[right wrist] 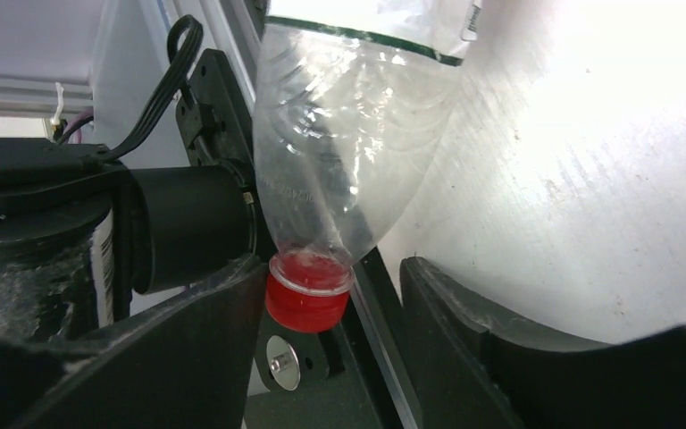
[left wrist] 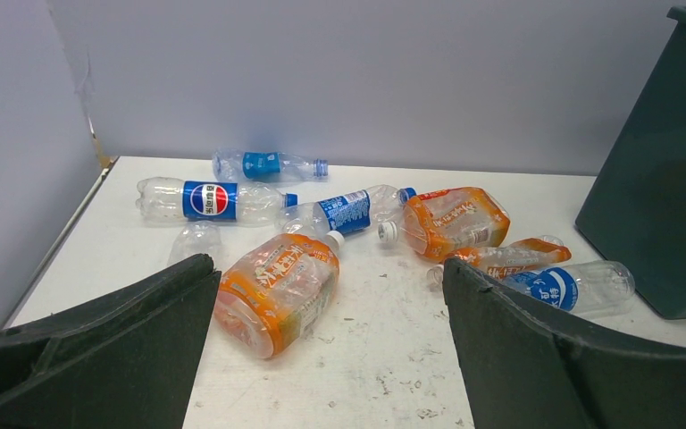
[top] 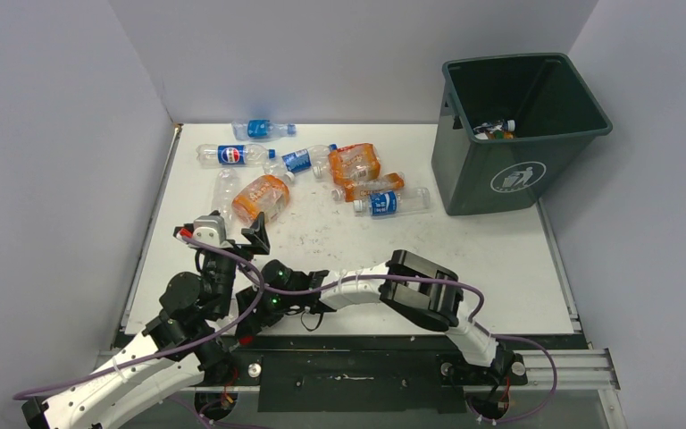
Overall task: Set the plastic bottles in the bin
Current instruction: Pick up the plastic bottle from the corner of the board.
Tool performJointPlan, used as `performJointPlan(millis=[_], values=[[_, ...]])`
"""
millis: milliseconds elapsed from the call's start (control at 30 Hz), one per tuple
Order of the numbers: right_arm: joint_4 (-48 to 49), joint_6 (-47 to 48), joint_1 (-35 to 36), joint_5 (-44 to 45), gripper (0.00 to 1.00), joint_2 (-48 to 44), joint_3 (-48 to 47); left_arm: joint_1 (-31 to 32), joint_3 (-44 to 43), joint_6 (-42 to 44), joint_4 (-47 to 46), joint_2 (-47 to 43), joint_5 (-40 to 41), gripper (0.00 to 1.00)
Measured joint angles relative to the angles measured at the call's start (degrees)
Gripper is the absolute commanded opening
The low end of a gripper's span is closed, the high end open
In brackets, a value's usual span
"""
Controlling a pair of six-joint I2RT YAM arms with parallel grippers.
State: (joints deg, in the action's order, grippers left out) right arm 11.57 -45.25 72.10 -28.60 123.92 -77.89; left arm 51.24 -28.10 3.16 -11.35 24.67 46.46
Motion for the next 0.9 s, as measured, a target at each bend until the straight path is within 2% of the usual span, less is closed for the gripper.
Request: performJointPlan(millis=[167, 267, 433, 567, 767, 900], values=[[0.1, -0.1, 0.0, 0.2, 0.26, 0.9, 0.0, 0.0, 0.0, 0.0, 0.0, 0.0, 0.0, 0.96], [0.7, -0.5, 0.0, 0.1, 0.07, 1.2, 0.1, 0.0, 0.0, -0.1, 0.0, -0.1, -0.1, 0.96], [4.6, -1.4, -0.8, 0.1, 0.05, 0.5, 3.0, 0.0, 0.0, -0.2, 0.0, -1.4, -0.2, 0.96], [5.7, -2.0, -2.7, 0.8, 0.05, -4.5, 10.3, 0.0, 0.0, -0.5, -0.1, -3.2, -0.3, 0.96], [2.3, 0.1, -11.5, 5.7, 0.05, -20.5, 23.3, 0.0, 0.8, -0.6, -1.2, -6.8, -0.7, 0.96], [-3.4, 5.5, -16.4, 12.7, 0.05, -33.8, 26.6, 0.0, 1.3, -0.7, -2.3, -7.5, -2.1, 0.96]])
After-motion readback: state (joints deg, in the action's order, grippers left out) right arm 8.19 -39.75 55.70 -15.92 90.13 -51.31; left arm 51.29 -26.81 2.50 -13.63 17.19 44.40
